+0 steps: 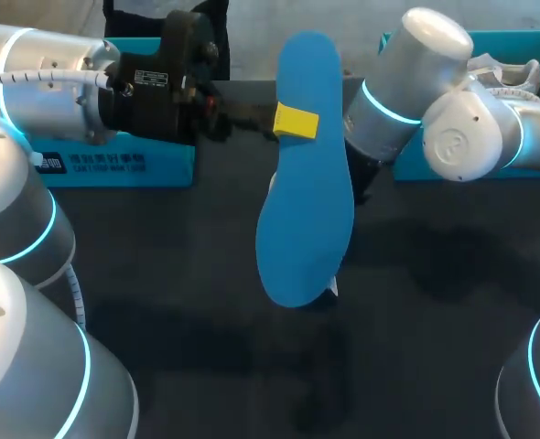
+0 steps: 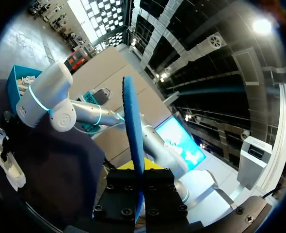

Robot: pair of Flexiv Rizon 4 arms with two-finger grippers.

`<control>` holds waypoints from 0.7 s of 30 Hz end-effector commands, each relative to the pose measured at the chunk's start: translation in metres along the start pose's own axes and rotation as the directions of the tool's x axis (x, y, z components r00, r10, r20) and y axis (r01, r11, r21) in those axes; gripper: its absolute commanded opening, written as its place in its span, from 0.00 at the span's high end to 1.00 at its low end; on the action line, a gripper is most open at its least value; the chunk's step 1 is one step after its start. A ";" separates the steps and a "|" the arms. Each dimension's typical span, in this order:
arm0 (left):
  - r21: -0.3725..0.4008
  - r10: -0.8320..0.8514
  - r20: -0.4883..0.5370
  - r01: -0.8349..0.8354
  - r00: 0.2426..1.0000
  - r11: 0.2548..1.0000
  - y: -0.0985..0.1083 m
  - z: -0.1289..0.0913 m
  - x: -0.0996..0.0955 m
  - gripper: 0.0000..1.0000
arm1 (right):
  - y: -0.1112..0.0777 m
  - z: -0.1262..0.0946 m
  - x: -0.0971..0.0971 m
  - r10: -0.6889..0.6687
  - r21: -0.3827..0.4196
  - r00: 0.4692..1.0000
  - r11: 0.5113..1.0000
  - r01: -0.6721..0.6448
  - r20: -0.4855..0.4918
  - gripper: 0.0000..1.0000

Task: Take the shoe out of the shoebox, open the shoe tongue, remove and reinsert the insole, then place the shoe into the shoebox

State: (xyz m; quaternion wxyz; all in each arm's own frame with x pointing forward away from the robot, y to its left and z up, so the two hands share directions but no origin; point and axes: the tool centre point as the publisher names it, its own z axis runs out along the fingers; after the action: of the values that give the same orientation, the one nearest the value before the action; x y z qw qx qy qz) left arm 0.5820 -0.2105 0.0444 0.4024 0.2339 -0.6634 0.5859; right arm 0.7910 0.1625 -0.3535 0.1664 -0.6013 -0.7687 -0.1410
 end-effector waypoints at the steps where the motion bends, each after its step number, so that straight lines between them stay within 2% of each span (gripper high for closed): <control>1: 0.001 0.000 0.001 0.000 1.000 1.000 0.001 0.000 0.000 1.00 | -0.009 -0.006 -0.004 0.001 -0.014 1.000 1.000 -0.001 -0.006 0.00; 12: 0.001 0.000 0.001 0.000 1.000 1.000 0.001 0.000 0.000 1.00 | -0.009 -0.006 -0.004 0.001 -0.014 1.000 1.000 -0.001 -0.006 0.00; 16: 0.001 0.000 0.001 0.000 1.000 1.000 0.001 0.000 0.000 1.00 | -0.010 -0.027 -0.001 0.007 -0.094 0.984 0.995 -0.024 -0.177 0.00; 19: 0.001 0.000 0.001 0.000 1.000 1.000 0.001 0.000 0.000 1.00 | -0.013 -0.041 0.005 0.012 -0.108 0.969 0.993 -0.040 -0.247 0.00; 21: 0.001 0.000 0.001 0.000 1.000 1.000 0.001 0.000 0.000 1.00 | -0.015 -0.049 0.010 0.014 -0.107 0.965 0.993 -0.043 -0.260 0.00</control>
State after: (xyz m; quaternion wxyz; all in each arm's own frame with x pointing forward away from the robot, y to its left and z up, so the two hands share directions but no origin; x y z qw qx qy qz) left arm 0.5820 -0.2105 0.0444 0.4024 0.2339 -0.6634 0.5859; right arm 0.7935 0.1661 -0.3110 0.2150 -0.6032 -0.7358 -0.2205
